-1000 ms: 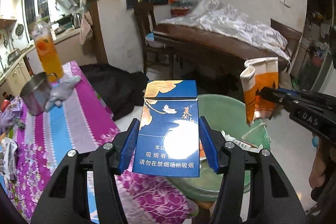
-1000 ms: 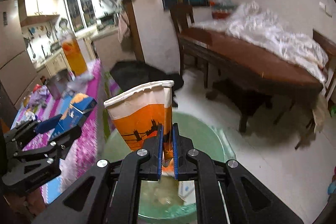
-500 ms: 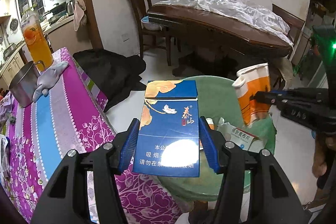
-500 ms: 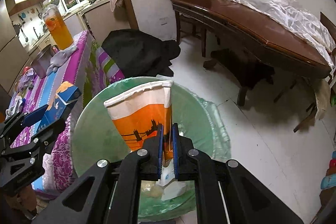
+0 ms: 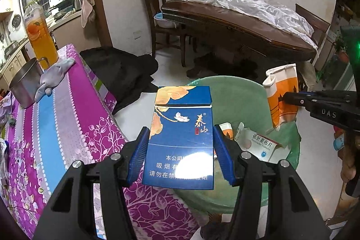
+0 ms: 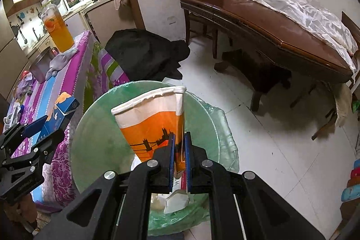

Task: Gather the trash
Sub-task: 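Open both grippers to drop the pack and cup into the basin, then grasp the white glove with the left gripper while the right grasps the white printed packet, then carry the glove and packet with both grippers over the green basin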

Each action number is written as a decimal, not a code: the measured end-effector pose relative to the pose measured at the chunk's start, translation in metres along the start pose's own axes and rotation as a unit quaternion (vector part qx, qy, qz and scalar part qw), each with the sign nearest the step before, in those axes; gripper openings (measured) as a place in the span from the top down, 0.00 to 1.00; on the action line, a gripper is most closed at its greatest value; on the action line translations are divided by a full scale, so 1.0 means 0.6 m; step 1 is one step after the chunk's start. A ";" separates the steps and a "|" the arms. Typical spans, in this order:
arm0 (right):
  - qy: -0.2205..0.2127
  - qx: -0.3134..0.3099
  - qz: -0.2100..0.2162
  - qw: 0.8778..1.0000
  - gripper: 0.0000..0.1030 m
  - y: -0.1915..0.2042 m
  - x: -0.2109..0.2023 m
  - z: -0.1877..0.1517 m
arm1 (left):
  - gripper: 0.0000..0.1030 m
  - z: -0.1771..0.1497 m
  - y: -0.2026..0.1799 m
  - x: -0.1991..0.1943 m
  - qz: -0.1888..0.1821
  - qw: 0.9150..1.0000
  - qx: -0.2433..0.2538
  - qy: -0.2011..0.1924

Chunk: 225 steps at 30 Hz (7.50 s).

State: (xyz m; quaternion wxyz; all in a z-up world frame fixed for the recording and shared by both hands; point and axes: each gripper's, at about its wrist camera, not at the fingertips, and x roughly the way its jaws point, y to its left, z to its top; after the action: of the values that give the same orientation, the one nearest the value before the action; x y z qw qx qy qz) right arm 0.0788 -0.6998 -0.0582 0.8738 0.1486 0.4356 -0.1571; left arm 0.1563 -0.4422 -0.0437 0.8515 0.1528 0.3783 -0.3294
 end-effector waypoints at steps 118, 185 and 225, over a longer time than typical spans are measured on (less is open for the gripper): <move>0.084 -0.074 0.432 0.895 0.94 1.013 0.267 0.006 | 0.98 -0.388 0.779 -0.253 0.177 0.935 -0.307 -0.009; -0.296 -0.132 0.075 0.943 0.95 0.410 -0.253 -0.072 | 0.98 -0.078 0.263 -0.317 0.016 0.979 -0.080 -0.188; -0.100 -0.064 -0.035 0.992 0.94 0.013 -0.121 0.005 | 0.98 0.021 0.006 -0.121 -0.099 0.988 0.002 -0.117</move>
State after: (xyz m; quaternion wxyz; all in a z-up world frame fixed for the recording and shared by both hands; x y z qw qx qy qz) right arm 0.0426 -0.6836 0.0033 0.9145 0.0607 0.3606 -0.1730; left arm 0.1297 -0.4135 0.0187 0.8526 0.0772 0.2889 -0.4286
